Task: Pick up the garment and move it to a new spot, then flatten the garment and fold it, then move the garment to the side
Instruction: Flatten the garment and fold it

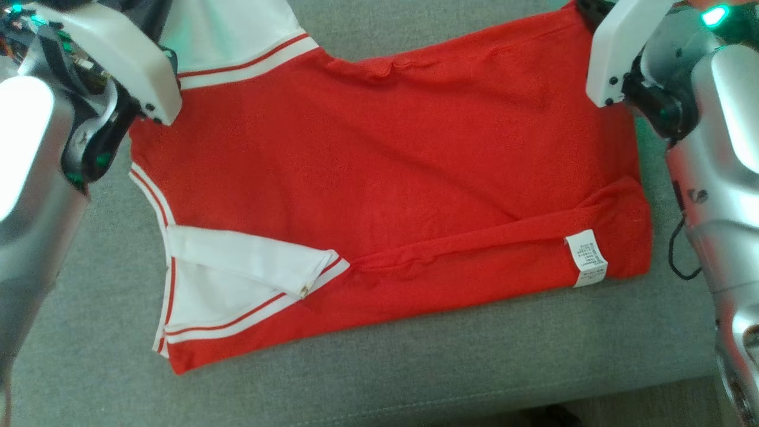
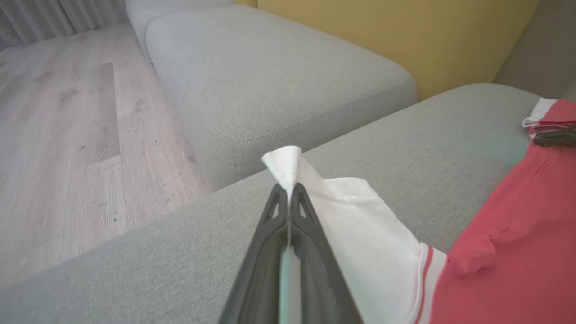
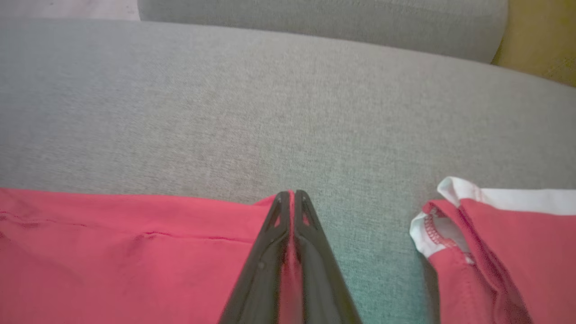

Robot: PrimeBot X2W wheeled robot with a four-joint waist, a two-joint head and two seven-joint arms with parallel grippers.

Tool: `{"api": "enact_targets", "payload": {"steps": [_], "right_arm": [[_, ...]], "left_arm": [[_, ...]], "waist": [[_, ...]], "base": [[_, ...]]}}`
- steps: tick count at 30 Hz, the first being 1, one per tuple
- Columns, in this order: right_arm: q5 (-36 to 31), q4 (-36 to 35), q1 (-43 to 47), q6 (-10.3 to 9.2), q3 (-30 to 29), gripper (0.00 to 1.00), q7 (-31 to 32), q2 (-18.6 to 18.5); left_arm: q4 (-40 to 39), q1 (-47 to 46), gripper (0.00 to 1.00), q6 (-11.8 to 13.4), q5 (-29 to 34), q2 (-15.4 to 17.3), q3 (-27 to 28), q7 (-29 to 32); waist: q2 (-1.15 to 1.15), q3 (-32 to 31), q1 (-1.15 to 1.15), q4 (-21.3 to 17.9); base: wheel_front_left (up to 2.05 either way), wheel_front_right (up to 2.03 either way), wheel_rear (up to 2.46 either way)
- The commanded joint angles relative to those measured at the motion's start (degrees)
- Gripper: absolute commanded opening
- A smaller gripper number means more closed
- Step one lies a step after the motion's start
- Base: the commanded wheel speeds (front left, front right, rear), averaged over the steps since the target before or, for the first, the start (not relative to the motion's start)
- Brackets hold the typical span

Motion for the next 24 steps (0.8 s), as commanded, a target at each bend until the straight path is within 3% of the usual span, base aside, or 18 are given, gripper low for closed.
{"api": "enact_targets", "payload": {"steps": [1, 8, 17, 24], "right_arm": [[1.0, -3.2, 1.2, 0.22, 1.2, 0.0, -1.3, -0.5], [2.6, -5.7, 6.4, 0.22, 1.8, 0.0, -4.8, -2.2], [4.7, -11.3, 18.0, 0.22, 1.0, 0.0, -6.3, -4.2], [4.4, -14.6, 26.3, 0.22, -1.9, 0.0, -5.4, -5.2]], "left_arm": [[-3.6, 0.5, 0.0, 0.3, -0.7, 3.5, 3.0, -1.1], [-11.0, 8.3, 0.0, 2.5, -2.4, 5.6, 4.1, -3.6], [-23.2, 25.8, 0.0, 8.6, -5.1, 8.7, 4.8, -7.1], [-27.5, 36.5, 0.0, 12.4, -6.8, 8.6, 4.2, -9.9]], "waist": [[0.0, -1.7, 0.0, 0.0], [0.0, -6.2, 0.0, 0.5], [0.0, -13.6, 0.0, 2.2], [0.0, -16.8, 0.0, 3.3]], "base": [[0.0, 0.0, 0.0], [0.0, 0.0, 0.0], [0.0, 0.0, 0.0], [0.0, 0.0, 0.0]]}}
